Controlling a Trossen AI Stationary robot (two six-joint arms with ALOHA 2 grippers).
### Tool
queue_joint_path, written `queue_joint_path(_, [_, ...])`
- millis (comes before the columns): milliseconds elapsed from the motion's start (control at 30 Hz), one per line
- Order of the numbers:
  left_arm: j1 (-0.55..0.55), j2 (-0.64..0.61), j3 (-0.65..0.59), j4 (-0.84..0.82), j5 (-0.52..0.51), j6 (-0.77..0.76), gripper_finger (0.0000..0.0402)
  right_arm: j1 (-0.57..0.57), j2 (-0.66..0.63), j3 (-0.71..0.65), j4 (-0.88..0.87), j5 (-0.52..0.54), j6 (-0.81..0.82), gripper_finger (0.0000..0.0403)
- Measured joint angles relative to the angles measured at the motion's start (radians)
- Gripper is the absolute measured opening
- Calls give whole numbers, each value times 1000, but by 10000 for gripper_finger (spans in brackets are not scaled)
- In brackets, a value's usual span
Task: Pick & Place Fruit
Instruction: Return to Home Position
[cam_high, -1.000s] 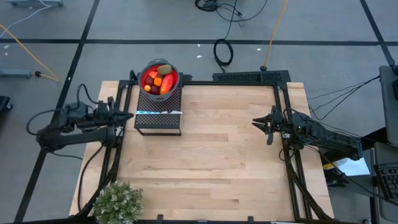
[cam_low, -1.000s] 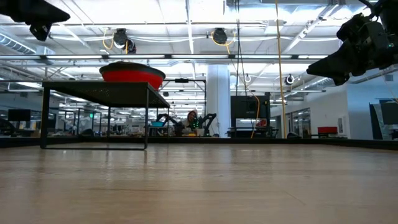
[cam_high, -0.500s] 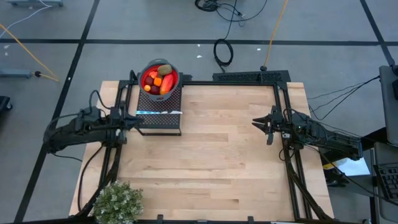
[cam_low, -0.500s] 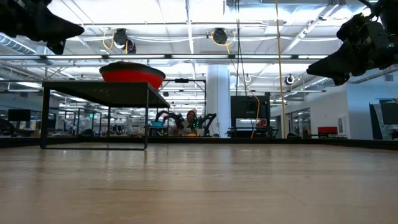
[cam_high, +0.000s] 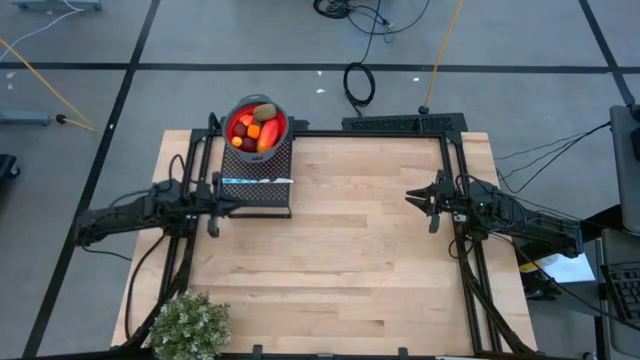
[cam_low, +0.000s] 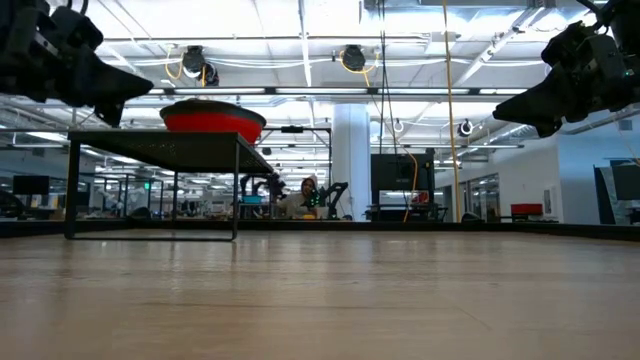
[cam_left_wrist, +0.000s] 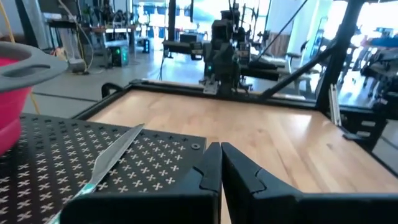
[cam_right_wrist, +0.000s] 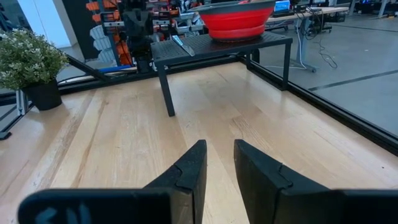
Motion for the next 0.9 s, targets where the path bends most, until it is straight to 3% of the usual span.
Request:
queue_joint_path(300, [0,0,-89,159,33,-14,2,0,0,0,0,0,0,73])
queue_joint_path(667, [0,0,-91,168,34,-19,2,0,0,-10,60,57,1,73])
queue_joint_path(900, [0,0,-91,167,34,-18,16,0,3,-155,349,-146,31,73])
